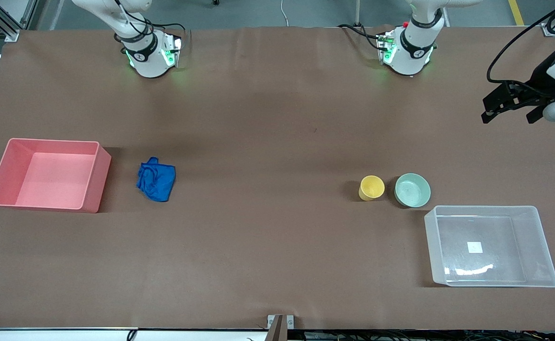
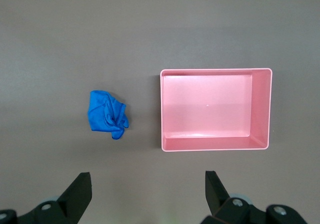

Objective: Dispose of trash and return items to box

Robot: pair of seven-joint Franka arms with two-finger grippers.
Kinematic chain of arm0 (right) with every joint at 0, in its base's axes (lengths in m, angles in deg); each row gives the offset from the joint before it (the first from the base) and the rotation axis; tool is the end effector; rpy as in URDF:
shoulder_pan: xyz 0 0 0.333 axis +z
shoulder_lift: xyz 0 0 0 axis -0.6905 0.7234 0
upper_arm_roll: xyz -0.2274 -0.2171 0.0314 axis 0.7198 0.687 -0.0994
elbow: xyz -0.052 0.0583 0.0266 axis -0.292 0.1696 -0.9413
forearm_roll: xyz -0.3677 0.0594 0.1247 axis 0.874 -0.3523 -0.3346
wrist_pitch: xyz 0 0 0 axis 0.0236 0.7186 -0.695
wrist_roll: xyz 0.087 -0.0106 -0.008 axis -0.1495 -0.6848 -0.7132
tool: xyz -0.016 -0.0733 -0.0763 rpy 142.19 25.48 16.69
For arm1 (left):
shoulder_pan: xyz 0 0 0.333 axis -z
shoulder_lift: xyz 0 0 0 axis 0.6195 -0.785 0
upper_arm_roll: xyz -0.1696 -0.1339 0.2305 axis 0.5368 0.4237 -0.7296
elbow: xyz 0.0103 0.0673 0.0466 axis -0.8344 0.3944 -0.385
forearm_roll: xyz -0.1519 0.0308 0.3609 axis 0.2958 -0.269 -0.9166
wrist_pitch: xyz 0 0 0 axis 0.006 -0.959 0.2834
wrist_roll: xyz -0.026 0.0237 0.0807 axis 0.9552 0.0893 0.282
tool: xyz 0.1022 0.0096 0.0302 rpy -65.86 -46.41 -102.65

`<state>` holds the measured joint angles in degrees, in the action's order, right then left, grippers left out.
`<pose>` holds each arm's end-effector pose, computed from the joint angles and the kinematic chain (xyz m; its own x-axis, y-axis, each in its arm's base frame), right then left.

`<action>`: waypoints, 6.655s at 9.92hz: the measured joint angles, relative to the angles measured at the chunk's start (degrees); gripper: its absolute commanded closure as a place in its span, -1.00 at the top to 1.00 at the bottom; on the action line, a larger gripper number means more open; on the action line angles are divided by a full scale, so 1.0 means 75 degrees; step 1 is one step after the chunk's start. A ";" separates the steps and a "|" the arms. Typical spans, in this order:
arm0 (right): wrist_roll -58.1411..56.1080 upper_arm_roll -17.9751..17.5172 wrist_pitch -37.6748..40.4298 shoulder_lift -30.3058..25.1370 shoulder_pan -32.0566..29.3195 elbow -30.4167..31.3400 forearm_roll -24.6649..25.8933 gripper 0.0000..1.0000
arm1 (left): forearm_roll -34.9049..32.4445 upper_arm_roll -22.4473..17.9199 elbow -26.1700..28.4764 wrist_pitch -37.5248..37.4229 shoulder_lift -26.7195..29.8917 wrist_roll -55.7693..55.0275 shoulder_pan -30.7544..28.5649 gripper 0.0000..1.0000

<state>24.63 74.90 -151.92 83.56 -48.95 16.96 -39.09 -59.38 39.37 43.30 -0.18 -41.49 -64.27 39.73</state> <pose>0.5286 -0.0863 0.6838 0.9981 -0.0600 0.0162 -0.0602 -0.9981 0.0116 0.5417 -0.0653 0.6583 0.9980 -0.0078 0.0623 -0.0093 -0.9997 0.0240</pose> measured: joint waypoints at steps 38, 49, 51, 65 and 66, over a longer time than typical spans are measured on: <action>0.0015 -0.0404 -0.3294 0.1714 0.0104 0.2647 0.1062 -0.96 | -0.0012 0.0031 0.2173 0.5249 -0.2520 0.2227 -0.1006 -0.99; -0.2480 0.1236 -0.6971 0.3246 -0.0064 0.4693 0.1098 1.00 | -0.0286 -0.0006 -0.1294 0.5393 -0.6619 0.3143 -0.1769 -0.59; -0.1891 0.1198 -0.5894 0.2788 0.0001 0.4095 0.0962 1.00 | -0.0286 -0.0002 -0.1303 0.5474 -0.6695 0.3111 -0.1768 0.57; 0.0386 0.0202 0.0176 0.0157 0.0065 0.0041 0.0207 1.00 | -0.0290 0.1138 0.2781 0.5262 -0.2965 0.0709 -0.0015 0.96; 0.0387 0.0204 0.0013 0.0178 0.0067 0.0070 0.0187 1.00 | -0.0290 0.1146 0.3076 0.5602 -0.3052 0.0663 0.0130 0.95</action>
<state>27.53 76.43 -151.82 84.90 -48.45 17.48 -37.69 -61.56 47.97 66.37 41.83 -64.38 -59.29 40.71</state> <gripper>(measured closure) 0.000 0.018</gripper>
